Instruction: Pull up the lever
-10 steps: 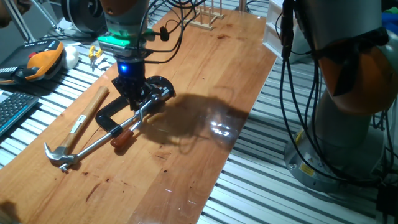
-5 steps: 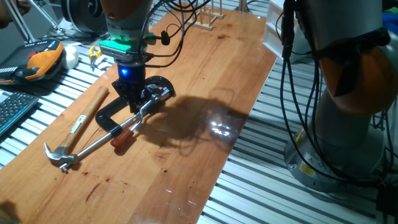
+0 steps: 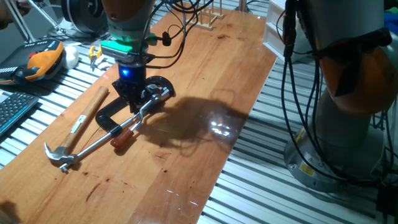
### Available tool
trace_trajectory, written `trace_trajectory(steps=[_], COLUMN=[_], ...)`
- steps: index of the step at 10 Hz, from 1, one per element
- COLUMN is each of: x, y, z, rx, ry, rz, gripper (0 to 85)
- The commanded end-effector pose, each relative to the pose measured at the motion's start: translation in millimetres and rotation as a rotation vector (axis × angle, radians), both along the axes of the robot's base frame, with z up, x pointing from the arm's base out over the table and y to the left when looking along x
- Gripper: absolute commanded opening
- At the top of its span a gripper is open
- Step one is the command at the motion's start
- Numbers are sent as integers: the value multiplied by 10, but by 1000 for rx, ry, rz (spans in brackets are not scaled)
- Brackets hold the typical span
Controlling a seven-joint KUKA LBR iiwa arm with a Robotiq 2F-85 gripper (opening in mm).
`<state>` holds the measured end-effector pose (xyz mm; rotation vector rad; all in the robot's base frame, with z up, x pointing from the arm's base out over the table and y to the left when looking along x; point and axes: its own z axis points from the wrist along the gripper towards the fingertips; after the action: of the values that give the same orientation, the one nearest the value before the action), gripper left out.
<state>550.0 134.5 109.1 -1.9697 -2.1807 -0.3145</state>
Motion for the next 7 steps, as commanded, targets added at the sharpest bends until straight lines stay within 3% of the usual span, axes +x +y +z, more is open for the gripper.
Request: trace_trajectory(steps=[1,3,5,7], x=[1,1,1,1], y=[0,0,0,0], z=[1,1,1,1], rx=[3,7,14,8], ry=[11,35,44,52], rz=[45,119,163,148], gripper=[170,170,170,170])
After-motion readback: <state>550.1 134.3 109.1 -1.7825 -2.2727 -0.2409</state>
